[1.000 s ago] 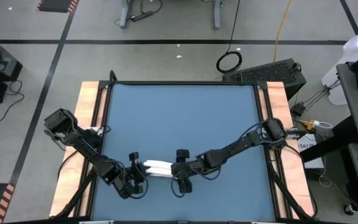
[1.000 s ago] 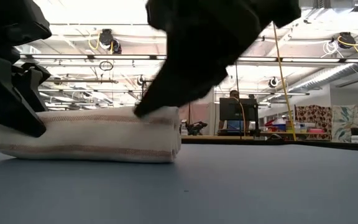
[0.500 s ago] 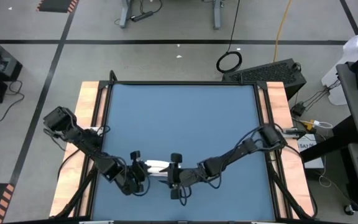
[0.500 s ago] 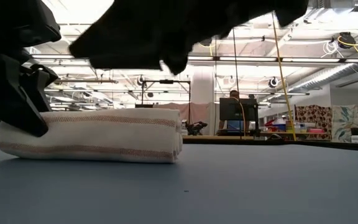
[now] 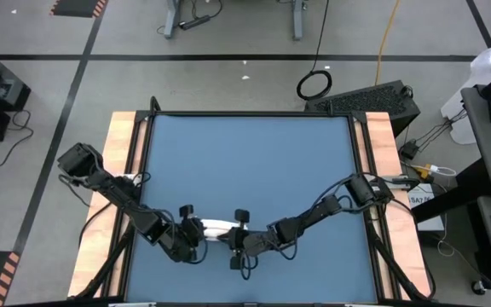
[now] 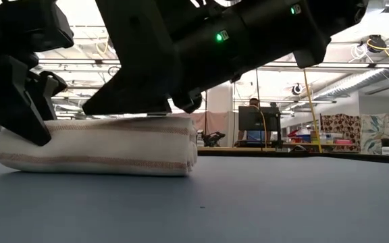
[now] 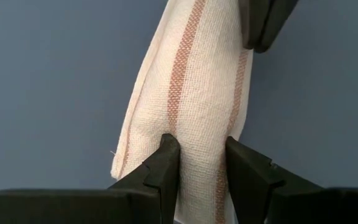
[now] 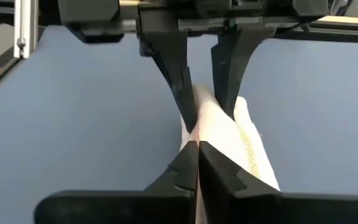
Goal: Roll towel
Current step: Roll the white towel
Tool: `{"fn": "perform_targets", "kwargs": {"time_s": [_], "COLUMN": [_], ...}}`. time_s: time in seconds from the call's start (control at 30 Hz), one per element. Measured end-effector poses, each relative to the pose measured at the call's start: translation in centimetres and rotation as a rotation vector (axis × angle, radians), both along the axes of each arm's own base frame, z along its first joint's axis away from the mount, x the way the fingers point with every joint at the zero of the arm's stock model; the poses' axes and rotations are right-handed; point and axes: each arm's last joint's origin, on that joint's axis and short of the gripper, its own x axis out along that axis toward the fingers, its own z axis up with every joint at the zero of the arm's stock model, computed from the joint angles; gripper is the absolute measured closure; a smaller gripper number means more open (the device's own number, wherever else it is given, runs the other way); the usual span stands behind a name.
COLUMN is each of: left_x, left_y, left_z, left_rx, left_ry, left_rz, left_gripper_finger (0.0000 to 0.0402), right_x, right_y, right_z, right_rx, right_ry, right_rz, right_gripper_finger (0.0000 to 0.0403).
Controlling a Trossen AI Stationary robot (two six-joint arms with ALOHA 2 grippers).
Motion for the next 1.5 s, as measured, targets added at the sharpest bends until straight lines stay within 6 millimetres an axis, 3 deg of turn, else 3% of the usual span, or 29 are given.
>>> {"fn": "perform_targets", "kwargs": {"time_s": [0.3, 0.47, 0.67, 0.9, 1.03, 1.23, 1.5], "left_x": [0.5, 0.5, 0.5, 0.7, 0.8, 1.1, 1.3], "left_y": [0.7, 0.9, 0.9, 0.8, 0.9, 1.2, 1.4], "left_z": [-0.1, -0.1, -0.1, -0.1, -0.1, -0.1, -0.1], "left_rx": [-0.040, -0.049, -0.053, -0.075, -0.088, -0.123, -0.152], "left_ry": [0.046, 0.056, 0.053, 0.045, 0.050, 0.067, 0.085], "left_rz": [0.011, 0.010, 0.014, 0.014, 0.015, 0.015, 0.013], "left_gripper_finger": [0.0281, 0.0281, 0.0281, 0.0281, 0.0281, 0.0281, 0.0281], "right_x": [-0.9, -1.8, -5.0, -7.8, -7.4, -5.1, -4.1], "right_y": [-1.0, -1.1, -1.6, -3.1, -2.8, -1.9, -1.7], "right_z": [-0.9, 1.2, 4.4, 1.8, -0.1, -2.4, -1.7], "right_rx": [0.079, 0.128, 0.075, 0.202, 0.289, 0.304, 0.233], "right_ry": [-0.045, 0.017, 0.013, -0.153, -0.235, -0.238, -0.269], "right_rz": [0.065, 0.159, 0.175, 0.082, 0.074, 0.054, 0.066], "right_gripper_finger": [0.0393, 0.0393, 0.0393, 0.0393, 0.0393, 0.0393, 0.0393]}}
